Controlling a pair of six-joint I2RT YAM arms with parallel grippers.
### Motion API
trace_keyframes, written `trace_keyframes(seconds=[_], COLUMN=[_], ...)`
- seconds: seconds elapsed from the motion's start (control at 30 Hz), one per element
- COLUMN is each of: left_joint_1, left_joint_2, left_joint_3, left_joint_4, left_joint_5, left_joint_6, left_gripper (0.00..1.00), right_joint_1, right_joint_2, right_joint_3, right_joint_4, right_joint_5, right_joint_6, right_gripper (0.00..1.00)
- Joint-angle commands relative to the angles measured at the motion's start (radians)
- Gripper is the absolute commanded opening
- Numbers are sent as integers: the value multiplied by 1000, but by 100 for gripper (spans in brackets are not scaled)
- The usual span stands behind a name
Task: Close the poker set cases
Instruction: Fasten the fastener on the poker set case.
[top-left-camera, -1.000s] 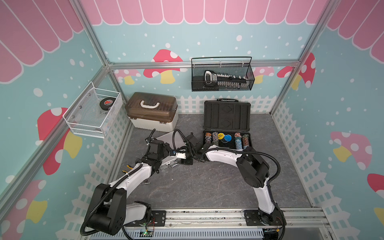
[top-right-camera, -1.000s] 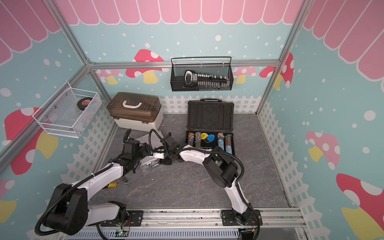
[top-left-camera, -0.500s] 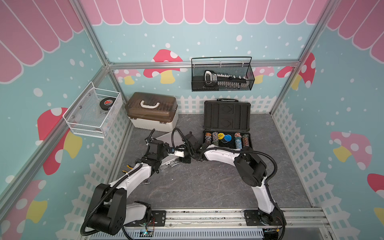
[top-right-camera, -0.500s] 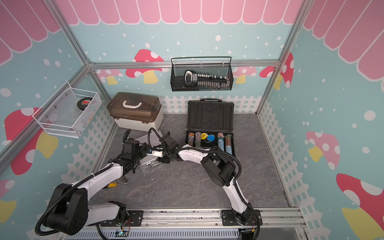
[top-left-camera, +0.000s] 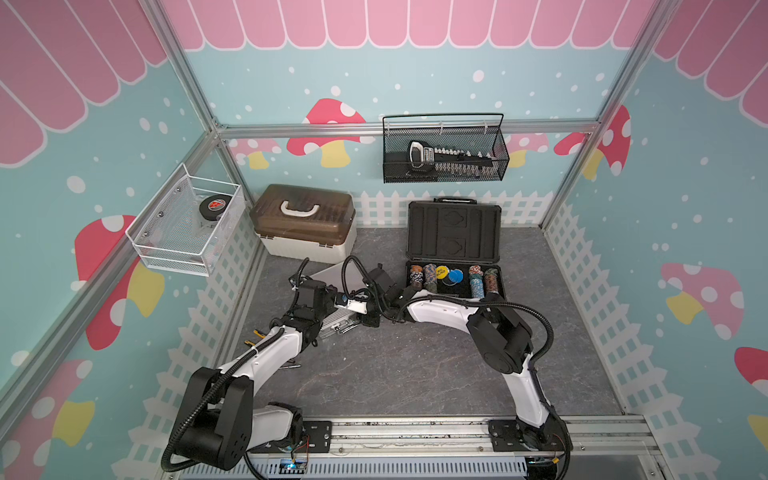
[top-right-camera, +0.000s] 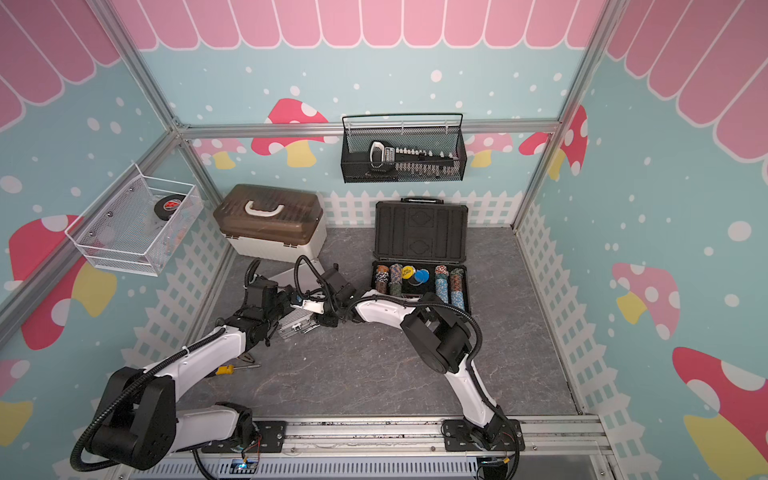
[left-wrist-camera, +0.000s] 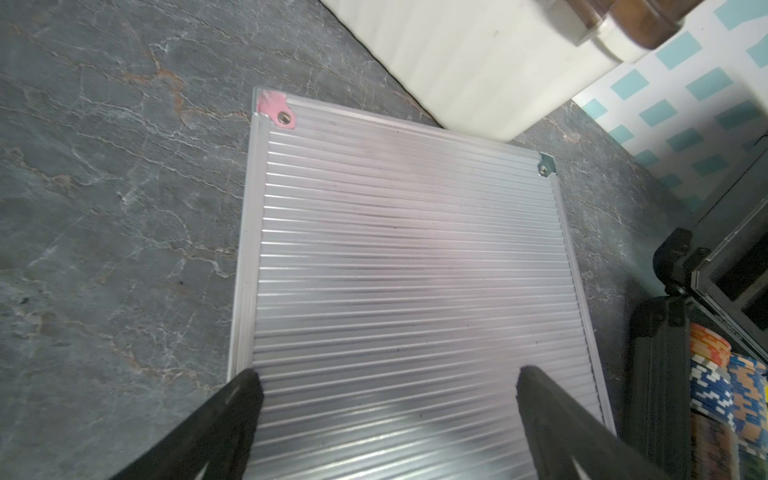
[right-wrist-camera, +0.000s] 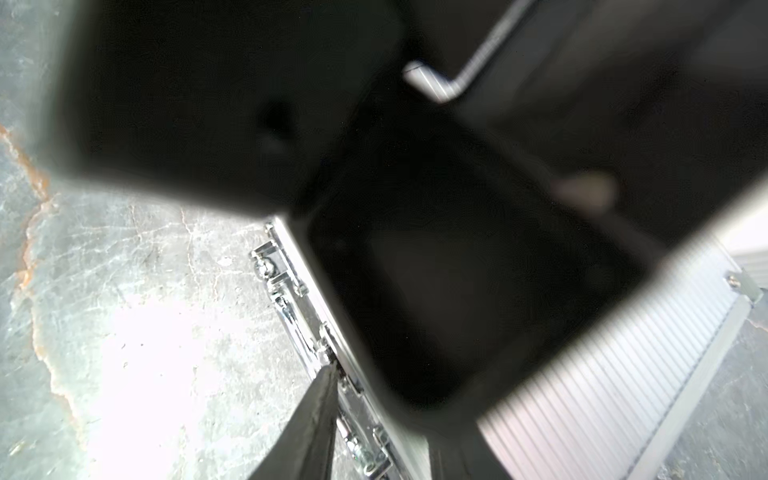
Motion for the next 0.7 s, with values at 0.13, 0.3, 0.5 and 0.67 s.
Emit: trace_keyframes(seconds=[0.13, 0.3, 0.5, 0.67], left_joint_1=[10, 12, -1, -55], left_joint_2=[-5, -26, -87, -91], left_joint_3=[-36, -7, 70, 155], left_joint_4=[-34, -86, -176, -219], left_joint_5=[23, 6, -31, -39], left_joint_6=[-5, 14, 75, 107], left_gripper=[97, 98, 99, 99], right_joint_1=[-2, -22, -98, -149], right_joint_2=[20, -58, -202, -298], right_joint_3=[17, 0, -90, -119], right_joint_4=[44, 138, 249, 168], right_joint_5=[99, 186, 209, 355], right_joint_6=[93, 171, 323, 408], right_gripper=[42, 50, 62, 65])
